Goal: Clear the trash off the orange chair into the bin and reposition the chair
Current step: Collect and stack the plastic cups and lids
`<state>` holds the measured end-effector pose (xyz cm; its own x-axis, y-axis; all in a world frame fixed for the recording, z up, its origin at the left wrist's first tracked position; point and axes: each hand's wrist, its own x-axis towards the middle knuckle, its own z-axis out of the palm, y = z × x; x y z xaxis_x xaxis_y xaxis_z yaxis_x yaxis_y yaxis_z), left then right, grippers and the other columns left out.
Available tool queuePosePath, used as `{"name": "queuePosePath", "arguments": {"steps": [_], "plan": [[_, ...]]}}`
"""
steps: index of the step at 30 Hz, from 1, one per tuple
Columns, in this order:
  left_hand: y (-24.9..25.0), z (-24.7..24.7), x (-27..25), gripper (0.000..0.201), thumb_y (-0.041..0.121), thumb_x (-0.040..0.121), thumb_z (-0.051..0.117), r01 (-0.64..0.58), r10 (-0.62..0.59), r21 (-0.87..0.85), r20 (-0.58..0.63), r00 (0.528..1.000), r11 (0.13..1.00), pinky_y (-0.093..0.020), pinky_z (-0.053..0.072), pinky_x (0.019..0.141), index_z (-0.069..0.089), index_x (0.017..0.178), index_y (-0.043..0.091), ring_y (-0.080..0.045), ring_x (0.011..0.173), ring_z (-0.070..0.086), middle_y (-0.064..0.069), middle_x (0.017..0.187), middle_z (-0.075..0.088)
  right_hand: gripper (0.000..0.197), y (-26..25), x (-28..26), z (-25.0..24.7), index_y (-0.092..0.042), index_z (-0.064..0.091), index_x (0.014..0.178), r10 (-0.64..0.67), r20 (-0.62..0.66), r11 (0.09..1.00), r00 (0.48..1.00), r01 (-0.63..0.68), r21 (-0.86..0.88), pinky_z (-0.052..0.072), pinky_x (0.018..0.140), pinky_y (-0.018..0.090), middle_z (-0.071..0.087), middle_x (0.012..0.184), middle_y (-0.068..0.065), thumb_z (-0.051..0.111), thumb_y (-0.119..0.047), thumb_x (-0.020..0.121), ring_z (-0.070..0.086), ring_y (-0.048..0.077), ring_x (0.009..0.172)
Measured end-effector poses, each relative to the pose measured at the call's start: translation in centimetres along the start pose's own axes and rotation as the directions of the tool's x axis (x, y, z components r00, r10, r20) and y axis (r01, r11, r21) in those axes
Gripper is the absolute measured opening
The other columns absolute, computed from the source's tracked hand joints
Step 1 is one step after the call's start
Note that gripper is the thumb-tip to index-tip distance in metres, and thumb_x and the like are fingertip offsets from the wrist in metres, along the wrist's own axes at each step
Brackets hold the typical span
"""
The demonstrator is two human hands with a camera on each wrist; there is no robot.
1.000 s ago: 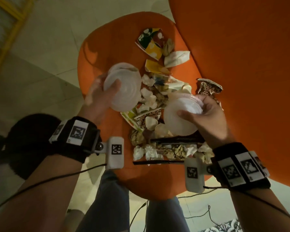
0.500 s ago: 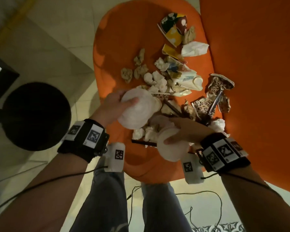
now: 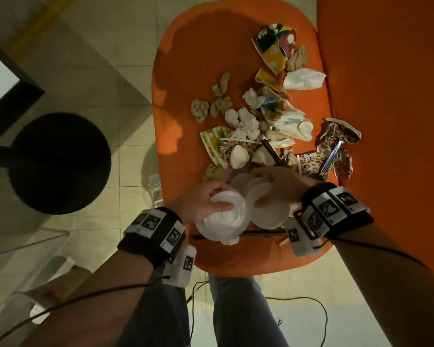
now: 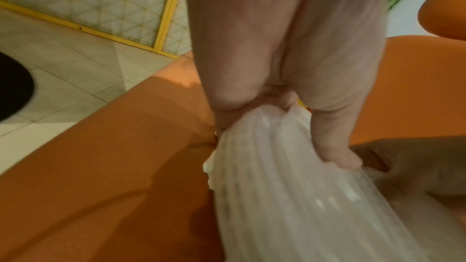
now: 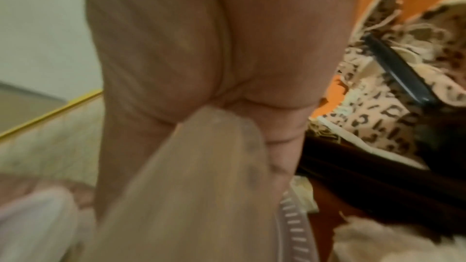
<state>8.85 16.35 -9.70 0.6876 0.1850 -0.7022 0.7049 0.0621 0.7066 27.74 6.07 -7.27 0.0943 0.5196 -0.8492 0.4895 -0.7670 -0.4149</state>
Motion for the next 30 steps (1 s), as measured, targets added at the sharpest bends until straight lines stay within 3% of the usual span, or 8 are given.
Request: {"name": "queuePosePath", "arguments": {"steps": [2,5,9,14,19,22,27,30], "plan": [[-0.1,-0.7,0.0,0.038,0.02,0.084,0.068,0.003,-0.004,-0.023,-0.063,0.998,1.0,-0.01,0.046,0.072,0.055,0.12,0.018,-0.006,0.1,0.057,0.008,0.108,0.059,0.088,-0.4,0.7,0.4,-0.019,0.028,0.148,-0.027,0.023,0.997,0.999,0.029,-0.077,0.037,0.098,0.029,0.041,0.147,0.004,0.078,-0.025,0.076,0.04,0.022,0.132],[0.1,-1.5,0.2,0.038,0.019,0.085,0.067,-0.016,0.01,-0.05,-0.116,0.993,0.999,-0.008,0.046,0.073,0.052,0.12,0.021,-0.001,0.095,0.056,0.012,0.105,0.058,0.093,-1.1,1.8,1.0,-0.017,0.025,0.148,-0.038,0.053,0.98,0.998,0.048,-0.195,0.036,0.107,0.036,0.042,0.147,0.006,0.08,-0.026,0.073,0.04,0.025,0.133],[0.9,-1.7,0.9,0.036,0.018,0.086,0.066,-0.042,0.035,-0.041,-0.16,0.987,0.998,-0.002,0.044,0.063,0.05,0.118,0.023,0.008,0.085,0.051,0.021,0.097,0.053,0.079,-1.3,2.8,1.3,-0.017,0.046,0.135,-0.052,-0.039,0.969,0.998,0.04,-0.245,0.046,0.099,0.037,0.055,0.133,0.005,0.083,-0.029,0.067,0.051,0.025,0.123],[1.8,-1.2,2.0,0.037,0.018,0.084,0.067,-0.043,0.03,-0.053,-0.229,0.973,0.998,-0.011,0.046,0.07,0.054,0.119,0.015,-0.007,0.094,0.057,0.007,0.106,0.059,0.078,-0.9,2.7,0.9,-0.012,0.05,0.127,-0.039,-0.125,0.959,0.991,0.002,-0.285,0.052,0.089,0.038,0.06,0.122,0.007,0.086,-0.031,0.06,0.058,0.027,0.111],[2.2,-1.2,2.6,0.042,0.022,0.083,0.069,-0.013,0.002,-0.038,-0.283,0.959,0.999,-0.02,0.046,0.079,0.055,0.12,0.012,-0.013,0.101,0.056,0.003,0.109,0.059,0.075,-0.3,2.9,0.7,-0.013,0.047,0.123,-0.006,-0.144,0.978,0.99,-0.024,-0.208,0.051,0.09,0.039,0.059,0.122,0.007,0.086,-0.026,0.06,0.056,0.027,0.111],[2.2,-1.1,2.4,0.04,0.02,0.083,0.069,-0.009,-0.003,-0.041,-0.297,0.955,0.999,-0.016,0.046,0.075,0.055,0.119,0.013,-0.012,0.098,0.057,0.002,0.108,0.06,0.077,-0.1,2.8,0.4,-0.014,0.046,0.125,0.001,-0.14,0.99,0.99,-0.02,-0.138,0.047,0.092,0.035,0.057,0.126,0.006,0.086,-0.025,0.061,0.053,0.025,0.115],[1.6,-0.5,2.5,0.045,0.024,0.081,0.071,0.025,-0.022,0.007,-0.282,0.959,1.0,-0.023,0.047,0.083,0.057,0.122,0.01,-0.015,0.105,0.059,-0.001,0.115,0.061,0.071,0.7,1.2,-1.8,-0.017,0.047,0.13,-0.014,-0.243,0.998,0.97,0.001,-0.056,0.045,0.089,0.031,0.057,0.126,0.006,0.082,-0.026,0.069,0.053,0.025,0.114],[1.7,0.0,2.6,0.036,0.022,0.082,0.07,0.044,-0.054,-0.043,-0.286,0.957,0.998,-0.017,0.045,0.073,0.062,0.114,0.009,-0.013,0.095,0.061,-0.003,0.108,0.066,0.064,1.7,-0.1,-3.7,-0.015,0.051,0.13,0.041,-0.296,0.991,0.954,-0.001,0.133,0.045,0.085,0.023,0.054,0.128,0.005,0.079,-0.023,0.073,0.054,0.023,0.11]]}}
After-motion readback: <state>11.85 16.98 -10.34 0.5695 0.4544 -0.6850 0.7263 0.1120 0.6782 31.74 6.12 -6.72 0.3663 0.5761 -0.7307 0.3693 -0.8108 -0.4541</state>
